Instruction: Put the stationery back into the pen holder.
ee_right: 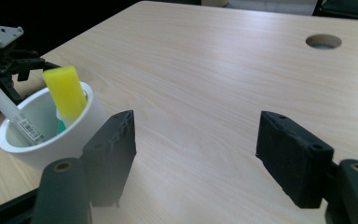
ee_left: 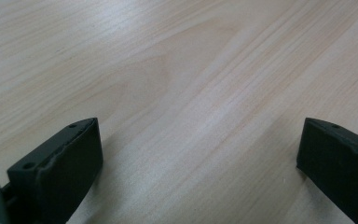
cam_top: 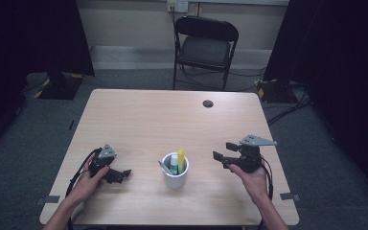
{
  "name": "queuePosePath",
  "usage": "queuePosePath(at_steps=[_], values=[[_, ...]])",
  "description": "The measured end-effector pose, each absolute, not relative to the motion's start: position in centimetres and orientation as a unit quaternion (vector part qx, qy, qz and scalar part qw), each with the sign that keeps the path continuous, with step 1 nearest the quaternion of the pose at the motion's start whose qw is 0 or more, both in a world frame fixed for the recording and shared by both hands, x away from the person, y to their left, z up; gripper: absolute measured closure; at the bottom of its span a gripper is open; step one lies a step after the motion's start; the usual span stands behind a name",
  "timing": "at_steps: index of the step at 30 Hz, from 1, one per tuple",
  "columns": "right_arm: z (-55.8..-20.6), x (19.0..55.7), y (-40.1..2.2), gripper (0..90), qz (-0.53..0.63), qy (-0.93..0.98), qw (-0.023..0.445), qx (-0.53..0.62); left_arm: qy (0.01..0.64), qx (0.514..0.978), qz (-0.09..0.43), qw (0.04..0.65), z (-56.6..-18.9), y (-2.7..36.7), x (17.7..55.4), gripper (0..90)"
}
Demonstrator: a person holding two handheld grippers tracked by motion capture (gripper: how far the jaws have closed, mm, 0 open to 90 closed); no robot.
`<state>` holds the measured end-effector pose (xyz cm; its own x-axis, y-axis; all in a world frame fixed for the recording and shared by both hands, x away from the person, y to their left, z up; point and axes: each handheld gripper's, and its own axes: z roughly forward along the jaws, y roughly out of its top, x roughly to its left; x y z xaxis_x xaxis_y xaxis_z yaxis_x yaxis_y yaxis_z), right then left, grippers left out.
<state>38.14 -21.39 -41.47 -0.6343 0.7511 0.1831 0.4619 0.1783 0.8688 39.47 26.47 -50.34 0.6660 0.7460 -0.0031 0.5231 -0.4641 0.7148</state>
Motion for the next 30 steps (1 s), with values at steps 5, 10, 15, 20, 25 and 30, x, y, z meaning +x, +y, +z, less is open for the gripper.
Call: queuePosePath(at_steps=[5, 10, 15, 20, 25, 30], values=[[-42.9, 38.4, -22.5, 25.1, 0.481, 0.755, 0.139, 0.423, 0.377, 0.841, 0.157, 0.355, -50.3, 26.5, 39.5, 0.0], [-43.9, 38.4, -23.7, 24.7, 0.460, 0.758, 0.141, 0.440, 0.377, 0.841, 0.157, 0.355, -50.3, 26.5, 39.5, 0.0], [-44.7, 38.3, -25.0, 23.0, 0.441, 0.761, 0.154, 0.450, 0.378, 0.841, 0.157, 0.355, -50.3, 26.5, 39.5, 0.0], [-46.0, 38.5, -26.0, 21.4, 0.423, 0.760, 0.153, 0.469, 0.378, 0.841, 0.157, 0.355, -50.3, 26.5, 39.5, 0.0], [-47.5, 38.8, -26.6, 19.8, 0.388, 0.768, 0.158, 0.485, 0.377, 0.841, 0.157, 0.355, -50.3, 26.5, 39.5, 0.0], [-48.5, 38.9, -26.7, 19.9, 0.348, 0.780, 0.167, 0.493, 0.377, 0.841, 0.157, 0.355, -50.3, 26.5, 39.5, 0.0]])
